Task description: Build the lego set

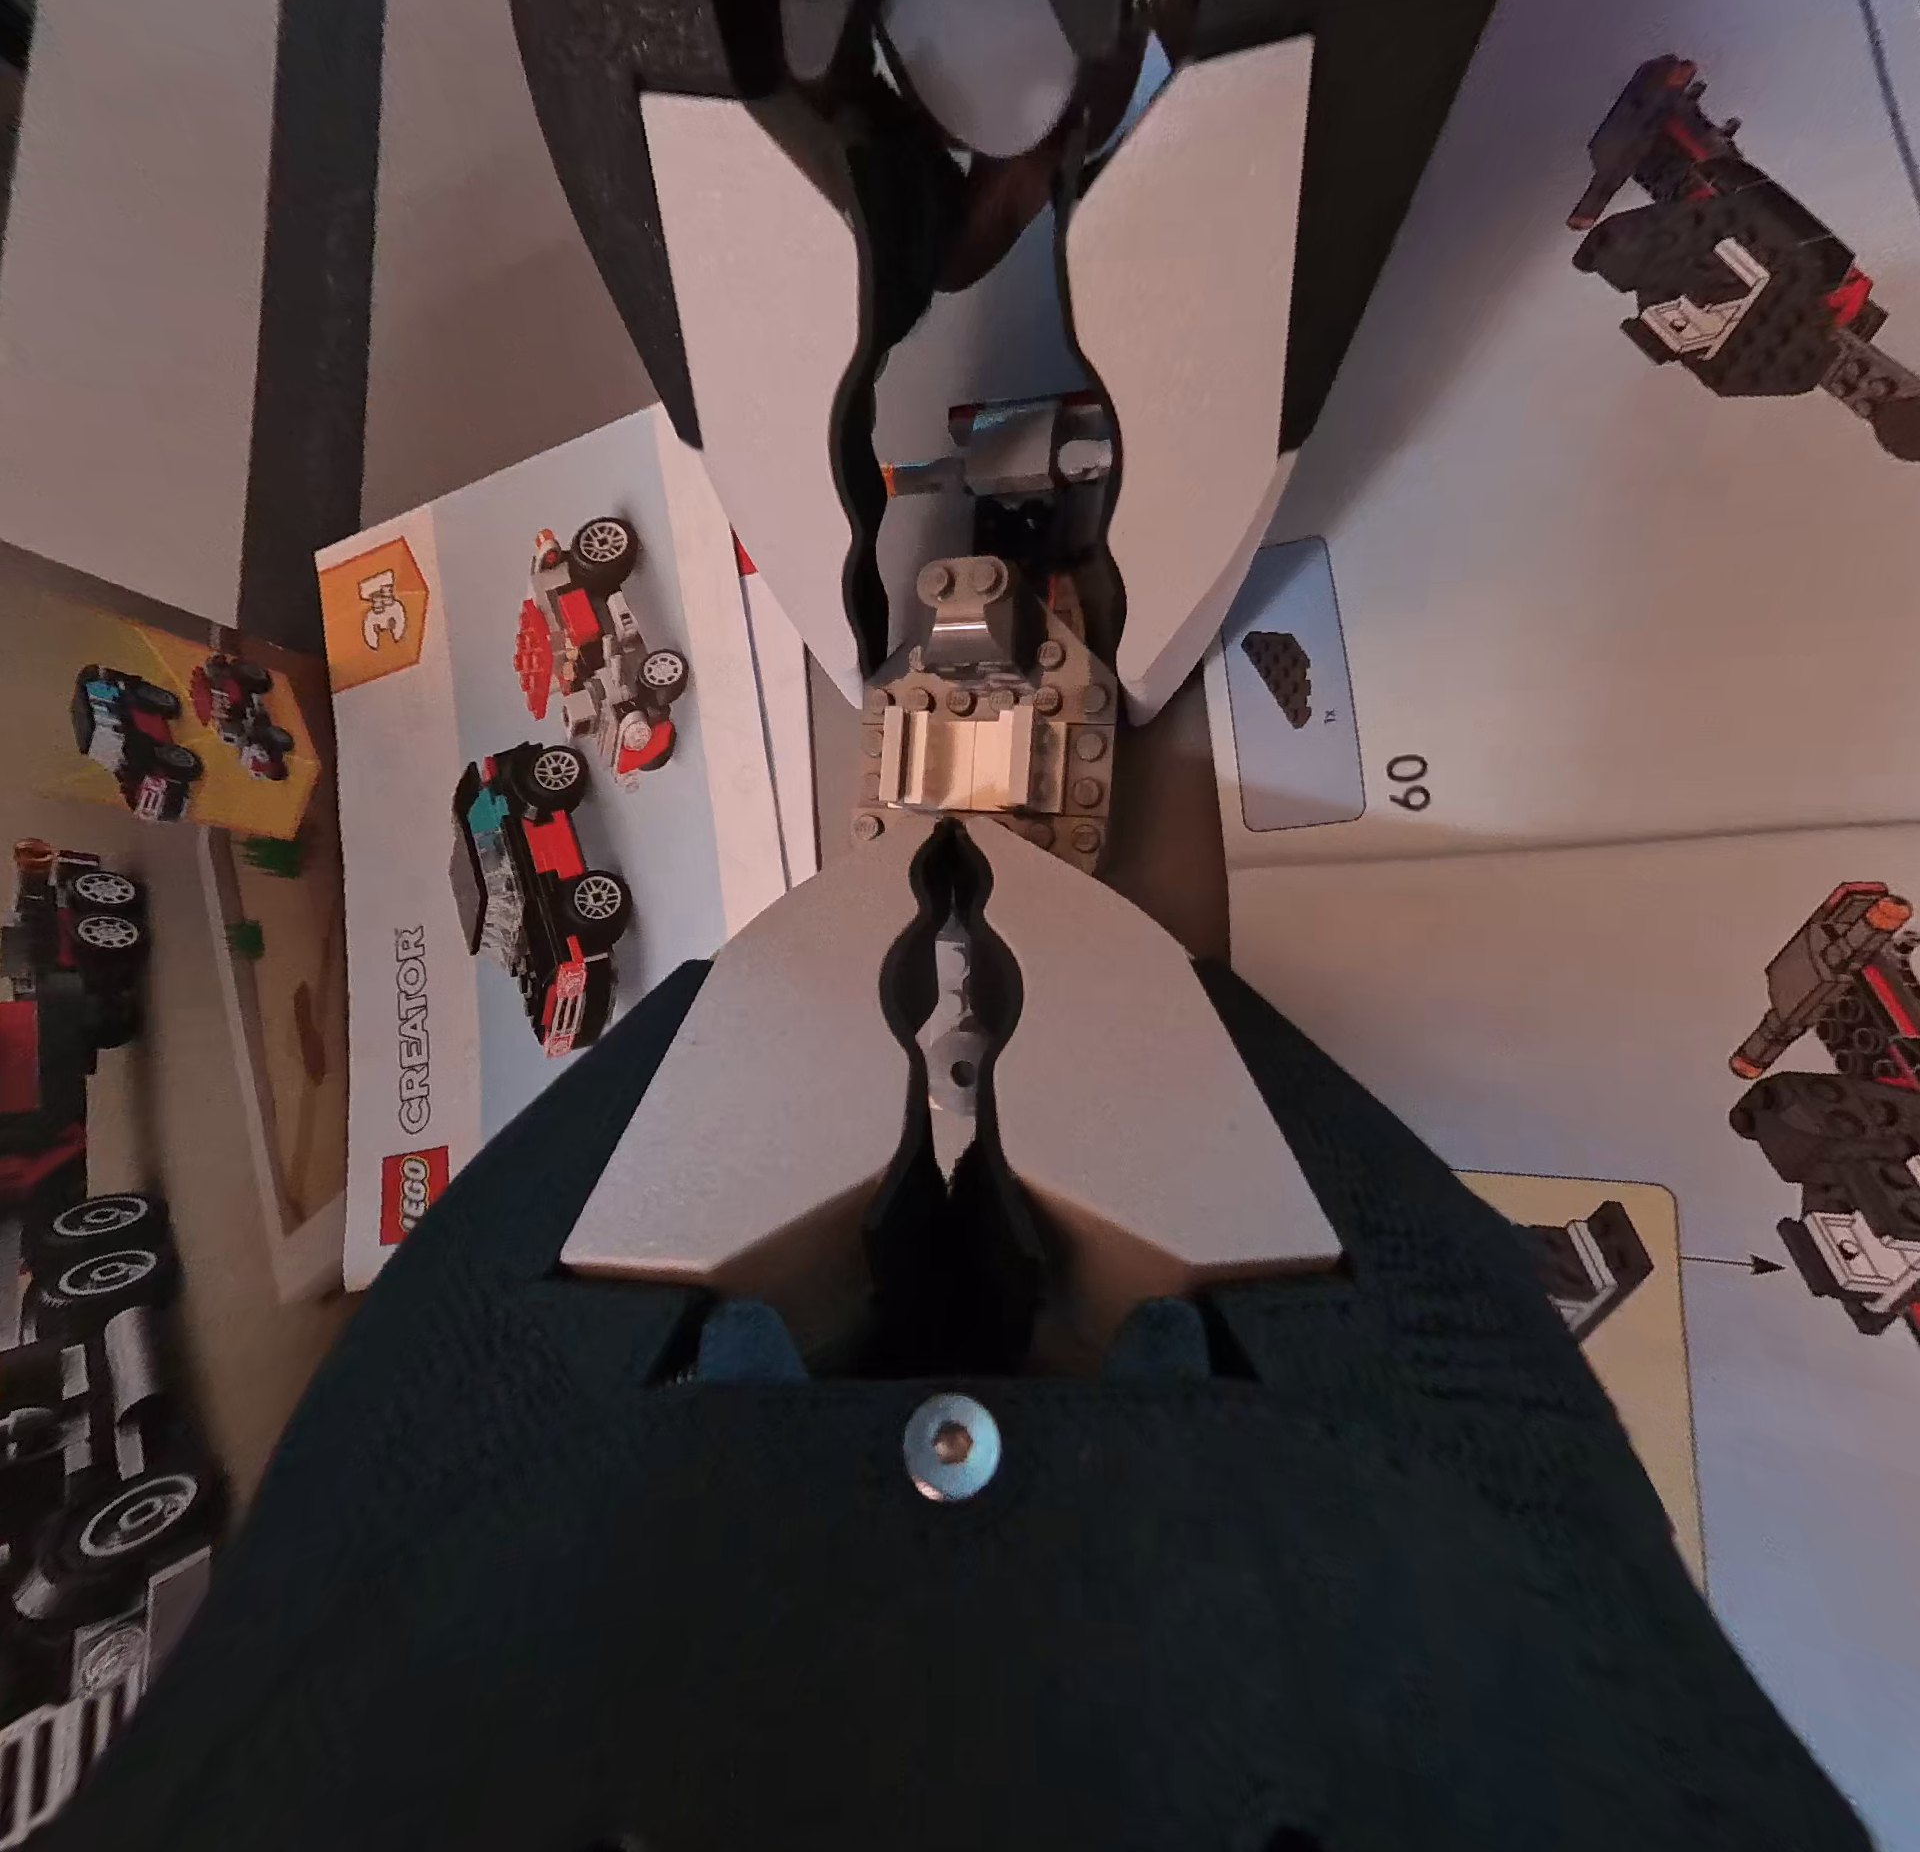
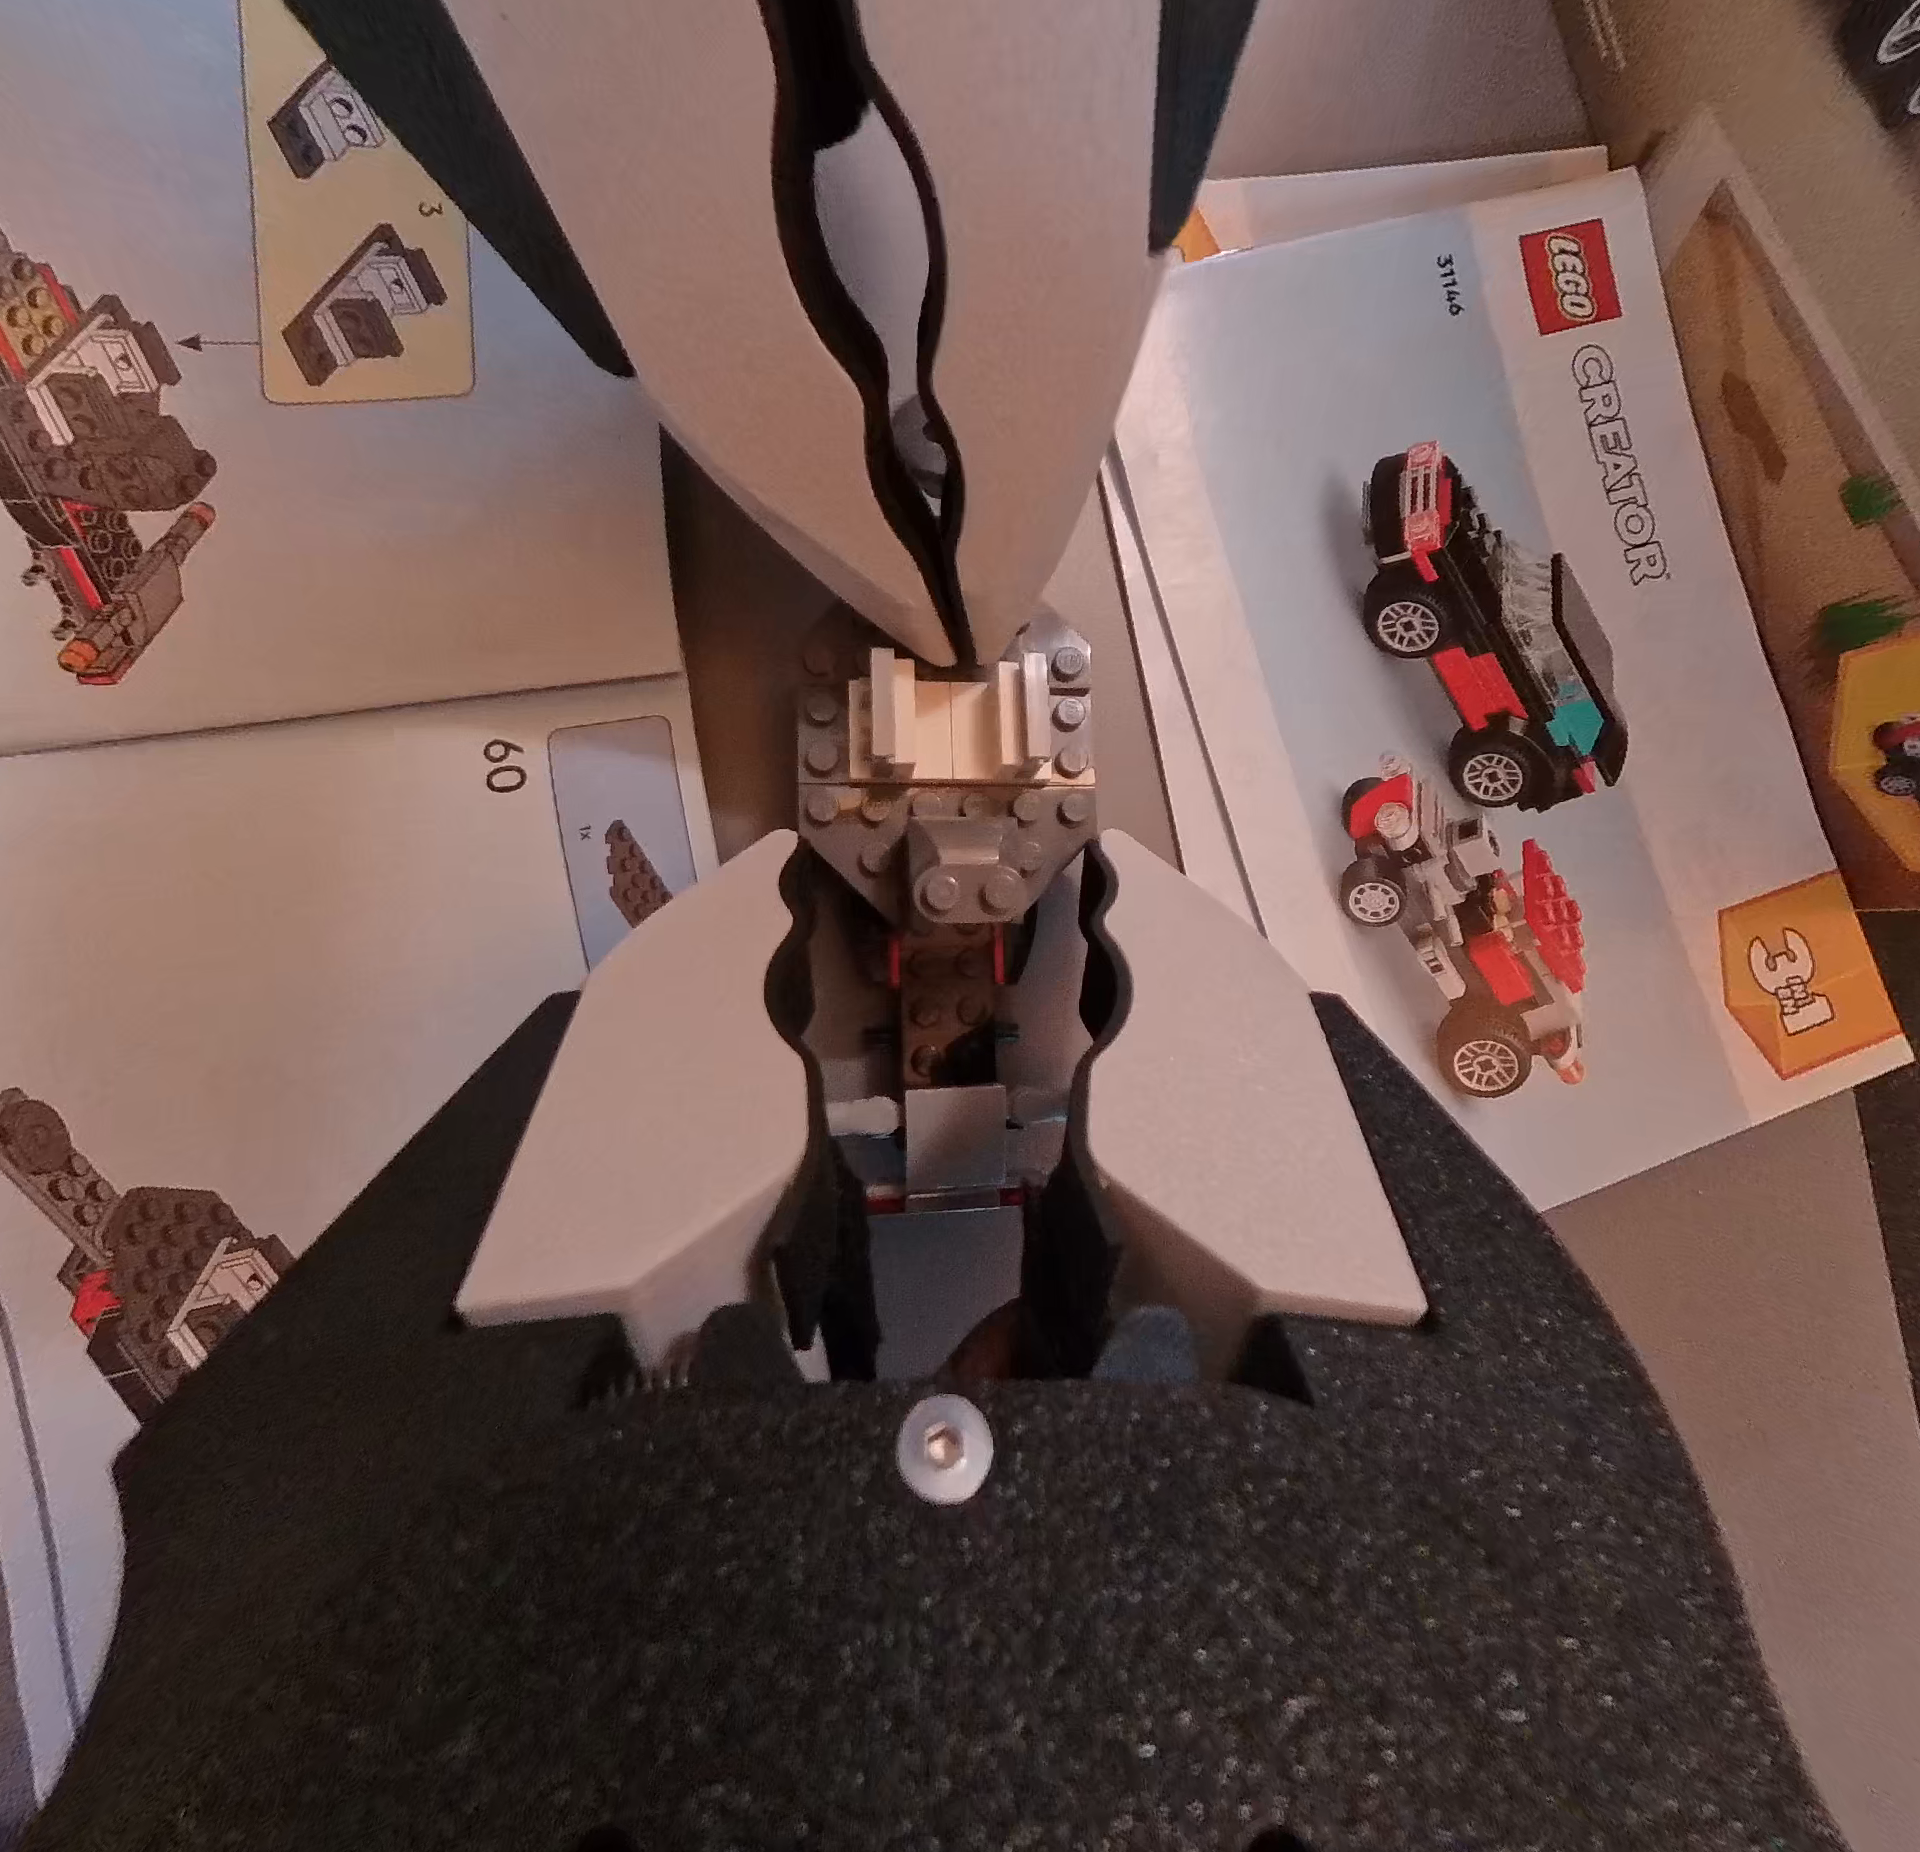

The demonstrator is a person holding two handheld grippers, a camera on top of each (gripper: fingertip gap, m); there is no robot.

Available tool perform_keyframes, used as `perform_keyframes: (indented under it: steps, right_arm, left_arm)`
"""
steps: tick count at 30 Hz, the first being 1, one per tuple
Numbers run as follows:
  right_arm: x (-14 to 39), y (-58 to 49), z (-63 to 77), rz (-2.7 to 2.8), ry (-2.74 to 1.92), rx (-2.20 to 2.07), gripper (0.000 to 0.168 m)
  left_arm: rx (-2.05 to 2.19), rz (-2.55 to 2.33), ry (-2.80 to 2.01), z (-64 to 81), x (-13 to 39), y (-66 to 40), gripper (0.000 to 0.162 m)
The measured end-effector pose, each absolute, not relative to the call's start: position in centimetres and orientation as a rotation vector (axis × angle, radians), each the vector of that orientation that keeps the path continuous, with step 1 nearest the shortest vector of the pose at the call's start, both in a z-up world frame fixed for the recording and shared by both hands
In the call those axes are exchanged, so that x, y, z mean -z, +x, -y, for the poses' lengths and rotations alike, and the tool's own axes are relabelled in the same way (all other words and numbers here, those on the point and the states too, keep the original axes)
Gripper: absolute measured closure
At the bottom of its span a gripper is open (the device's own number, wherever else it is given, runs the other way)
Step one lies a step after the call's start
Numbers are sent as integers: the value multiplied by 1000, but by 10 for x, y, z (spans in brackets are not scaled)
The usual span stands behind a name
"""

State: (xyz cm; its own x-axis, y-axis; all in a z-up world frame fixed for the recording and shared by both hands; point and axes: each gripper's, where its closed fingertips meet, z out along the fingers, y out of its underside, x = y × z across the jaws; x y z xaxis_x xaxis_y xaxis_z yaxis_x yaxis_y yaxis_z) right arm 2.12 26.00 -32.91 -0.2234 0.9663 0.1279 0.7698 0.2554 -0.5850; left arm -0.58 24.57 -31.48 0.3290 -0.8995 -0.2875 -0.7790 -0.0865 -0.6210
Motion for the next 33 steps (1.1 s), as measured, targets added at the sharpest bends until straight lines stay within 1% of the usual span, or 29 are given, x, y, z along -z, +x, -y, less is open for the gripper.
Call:
perform_keyframes:
  steps: [6, 9, 13, 17, 26, 29, 31, 33]
  right_arm:
    - [329, 21, -260, 2049, -1557, -590, 119]
    - [329, 21, -260, 2055, -1560, -581, 119]
    - [329, 21, -259, 2051, -1561, -581, 119]
    - [329, 21, -259, 2047, -1562, -580, 119]
    - [329, 19, -259, 2035, -1557, -592, 121]
    - [330, 18, -256, 2043, -1562, -621, 127]
    - [330, 18, -256, 2043, -1563, -620, 127]
    - [330, 18, -257, 2045, -1563, -614, 127]
  left_arm:
    - [94, -1512, -1800, -246, 314, -6, 161]
    - [128, -1514, -1814, -246, 315, -6, 161]
    - [23, -1583, -1778, -246, 316, -6, 161]
    - [34, -1575, -1797, -246, 316, -6, 161]
    - [370, -1423, -1921, -246, 312, -6, 162]
    - [446, -1358, -1911, -246, 302, -11, 157]
    - [447, -1378, -1920, -242, 303, -15, 151]
    - [463, -1407, -1924, -236, 307, -16, 151]
